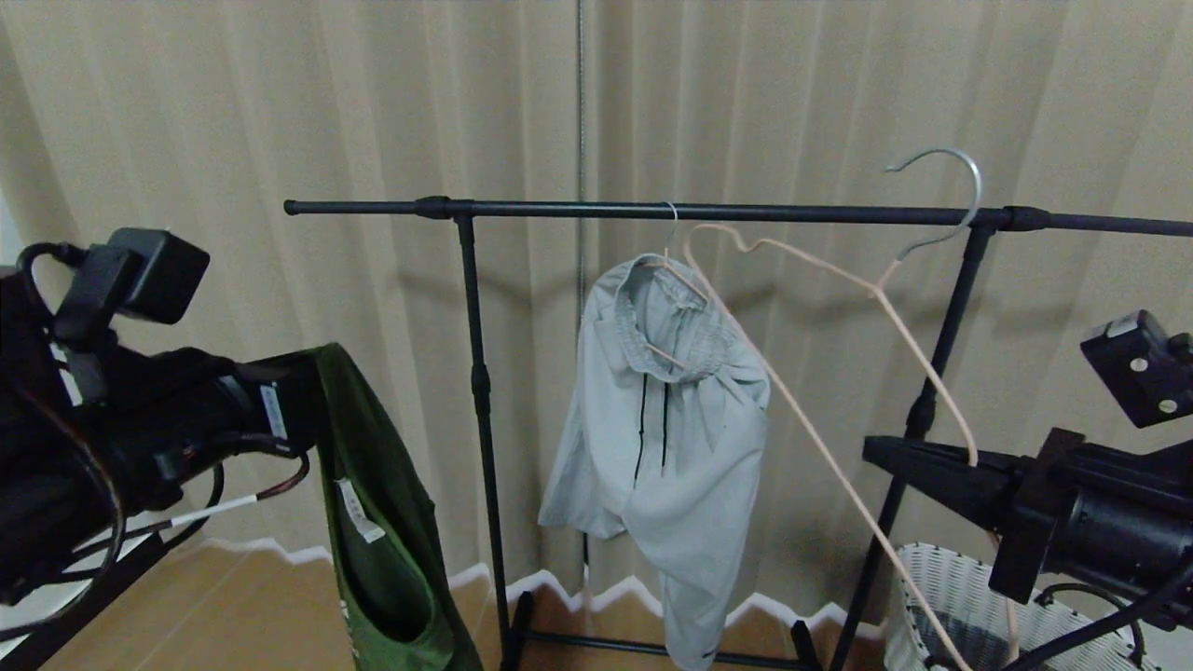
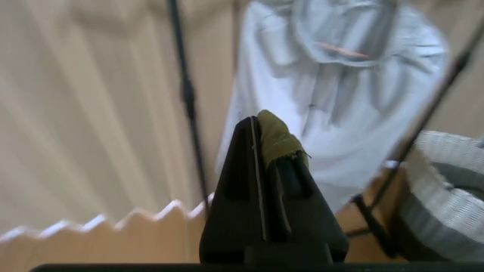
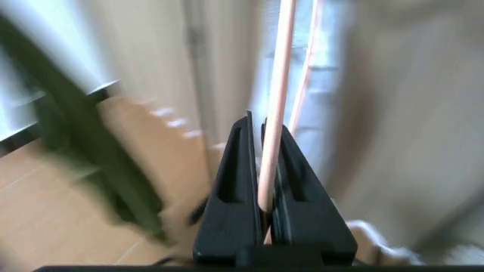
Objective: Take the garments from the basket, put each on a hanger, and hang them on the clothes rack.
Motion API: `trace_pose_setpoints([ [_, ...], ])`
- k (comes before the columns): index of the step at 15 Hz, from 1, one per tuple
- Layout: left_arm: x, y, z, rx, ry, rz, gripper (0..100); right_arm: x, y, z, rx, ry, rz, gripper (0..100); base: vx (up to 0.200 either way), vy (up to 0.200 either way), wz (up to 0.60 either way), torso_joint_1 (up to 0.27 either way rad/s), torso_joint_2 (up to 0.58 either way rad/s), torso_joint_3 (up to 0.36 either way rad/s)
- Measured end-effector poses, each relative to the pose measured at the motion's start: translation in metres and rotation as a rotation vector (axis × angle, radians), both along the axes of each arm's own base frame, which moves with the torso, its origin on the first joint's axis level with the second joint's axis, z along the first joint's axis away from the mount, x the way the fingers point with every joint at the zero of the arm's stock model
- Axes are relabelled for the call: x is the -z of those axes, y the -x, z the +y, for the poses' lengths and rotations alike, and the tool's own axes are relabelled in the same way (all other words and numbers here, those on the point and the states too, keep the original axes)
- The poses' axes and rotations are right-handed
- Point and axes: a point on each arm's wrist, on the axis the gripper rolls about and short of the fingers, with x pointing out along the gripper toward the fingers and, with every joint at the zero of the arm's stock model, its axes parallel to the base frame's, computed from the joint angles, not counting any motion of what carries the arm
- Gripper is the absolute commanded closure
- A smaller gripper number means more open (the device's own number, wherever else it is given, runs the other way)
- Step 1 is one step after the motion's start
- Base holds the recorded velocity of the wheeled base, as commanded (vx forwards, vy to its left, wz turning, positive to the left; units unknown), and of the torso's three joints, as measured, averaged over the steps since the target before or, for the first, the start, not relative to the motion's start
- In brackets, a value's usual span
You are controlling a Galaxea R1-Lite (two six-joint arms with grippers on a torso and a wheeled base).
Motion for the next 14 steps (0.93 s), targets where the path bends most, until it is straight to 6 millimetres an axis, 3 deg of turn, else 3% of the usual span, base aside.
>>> trace_pose_setpoints([
  [3,-0.017,-0.028,-0.007,-0.091,-0.031,0.034,100,0.009,-0.005,0.009,-0.141,0.000,0.064,100,0.000,0.000,0.00,0.000,0.00,0.000],
  [7,-0.047,-0.065,-0.023,-0.210,-0.049,0.008,100,0.016,-0.003,0.038,-0.303,0.020,0.114,100,0.000,0.000,0.00,0.000,0.00,0.000],
  [10,-0.046,-0.081,-0.035,-0.226,-0.055,0.014,100,0.015,0.004,0.058,-0.398,0.025,0.120,100,0.000,0.000,0.00,0.000,0.00,0.000],
  [14,-0.040,-0.082,-0.051,-0.183,-0.038,0.031,100,0.017,0.004,0.081,-0.468,0.031,0.133,100,0.000,0.000,0.00,0.000,0.00,0.000],
])
